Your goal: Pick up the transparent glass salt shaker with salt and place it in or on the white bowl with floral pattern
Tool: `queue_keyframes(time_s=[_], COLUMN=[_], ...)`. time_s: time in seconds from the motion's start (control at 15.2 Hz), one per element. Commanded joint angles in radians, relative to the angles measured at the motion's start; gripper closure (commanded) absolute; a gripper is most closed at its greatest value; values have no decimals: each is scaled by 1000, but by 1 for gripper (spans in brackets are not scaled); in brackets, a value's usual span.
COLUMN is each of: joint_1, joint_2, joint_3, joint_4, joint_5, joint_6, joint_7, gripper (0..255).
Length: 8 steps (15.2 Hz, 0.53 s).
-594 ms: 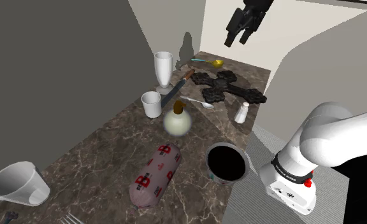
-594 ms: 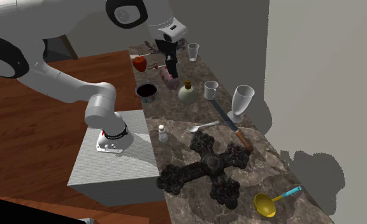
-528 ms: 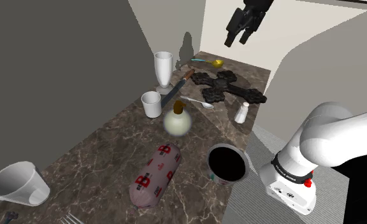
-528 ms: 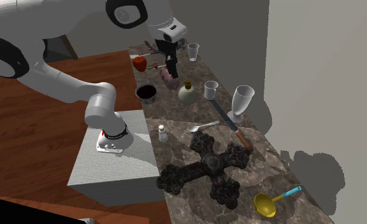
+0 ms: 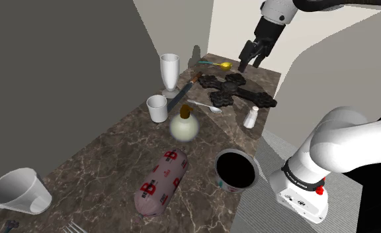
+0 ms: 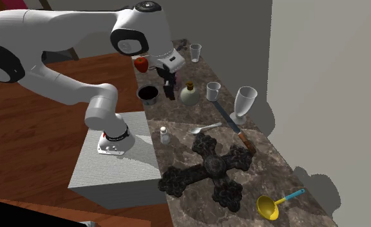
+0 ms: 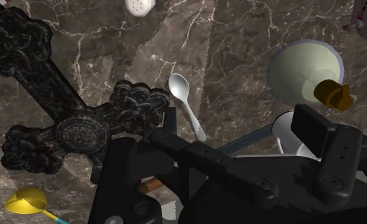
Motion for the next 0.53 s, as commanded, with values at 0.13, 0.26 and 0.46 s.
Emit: queue_keyframes(time_s=[0.13,0.26,0.46], joint_1=[-33,-51,-83], joint_2=[-25,-37,-50], joint_3=[-32,-48,-74], joint_4=[-118,-175,-259], joint_5=[-28,-43,-70], joint_6=[56,84,128], joint_7=[-17,-26,-39], gripper=[0,0,0])
